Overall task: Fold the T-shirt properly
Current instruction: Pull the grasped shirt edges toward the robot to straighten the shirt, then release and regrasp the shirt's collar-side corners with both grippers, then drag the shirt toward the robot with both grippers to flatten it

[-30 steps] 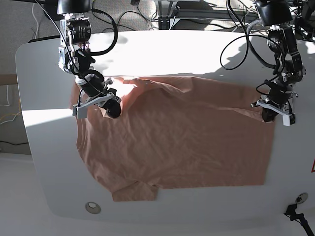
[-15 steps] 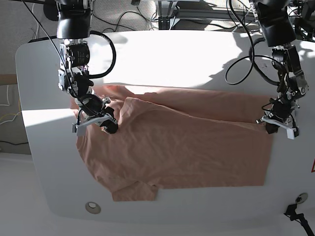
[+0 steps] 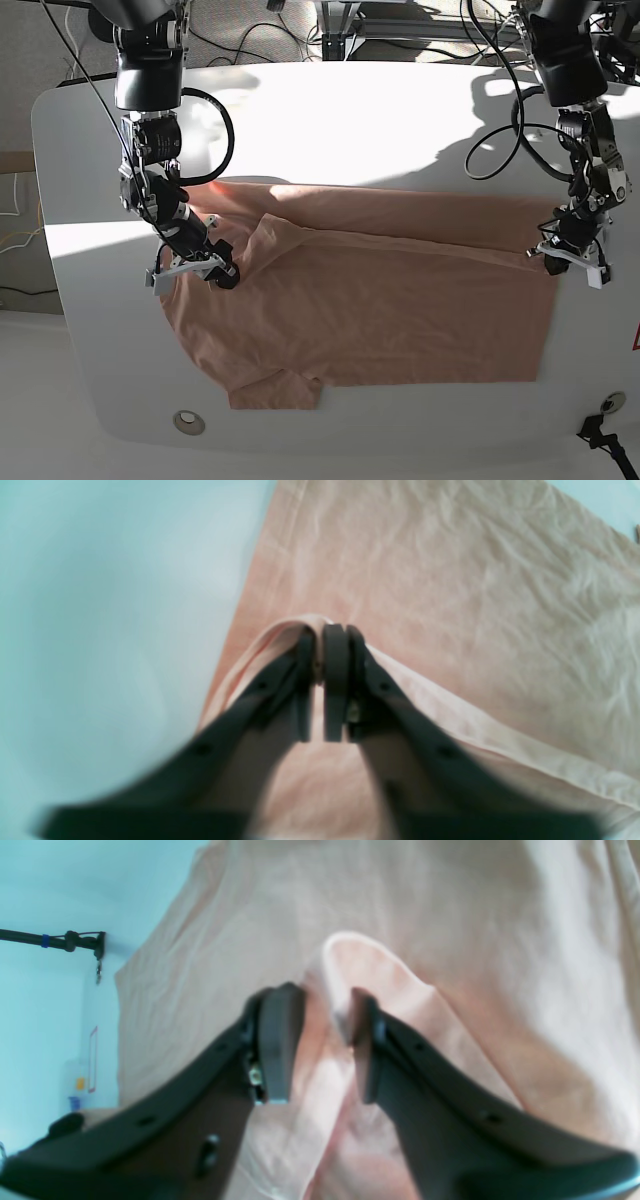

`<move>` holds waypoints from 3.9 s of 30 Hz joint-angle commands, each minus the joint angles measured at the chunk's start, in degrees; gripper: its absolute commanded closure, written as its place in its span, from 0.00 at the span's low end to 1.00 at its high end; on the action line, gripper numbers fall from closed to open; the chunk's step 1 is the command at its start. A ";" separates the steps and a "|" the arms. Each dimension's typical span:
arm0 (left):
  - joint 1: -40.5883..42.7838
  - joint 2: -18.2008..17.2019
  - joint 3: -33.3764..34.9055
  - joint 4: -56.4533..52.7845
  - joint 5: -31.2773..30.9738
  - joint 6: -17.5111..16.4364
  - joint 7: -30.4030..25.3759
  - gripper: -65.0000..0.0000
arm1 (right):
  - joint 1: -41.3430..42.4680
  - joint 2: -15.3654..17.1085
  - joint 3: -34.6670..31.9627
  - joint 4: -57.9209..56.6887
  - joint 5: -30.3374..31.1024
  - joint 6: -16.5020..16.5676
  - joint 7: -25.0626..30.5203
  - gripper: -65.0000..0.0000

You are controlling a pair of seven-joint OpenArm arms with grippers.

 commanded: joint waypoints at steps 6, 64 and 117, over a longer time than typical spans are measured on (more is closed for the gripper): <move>-6.32 -2.61 -0.32 -3.61 9.36 -0.15 -1.49 0.24 | 2.92 3.90 0.03 3.47 0.59 0.69 0.92 0.22; 14.60 -3.93 -3.66 0.87 11.20 -11.14 -14.15 0.24 | -22.31 3.90 12.78 9.89 -33.44 18.01 6.63 1.00; 39.31 -0.77 -13.68 28.83 9.09 -11.23 -6.07 0.15 | -50.71 4.87 16.91 33.71 -33.35 18.01 6.28 1.00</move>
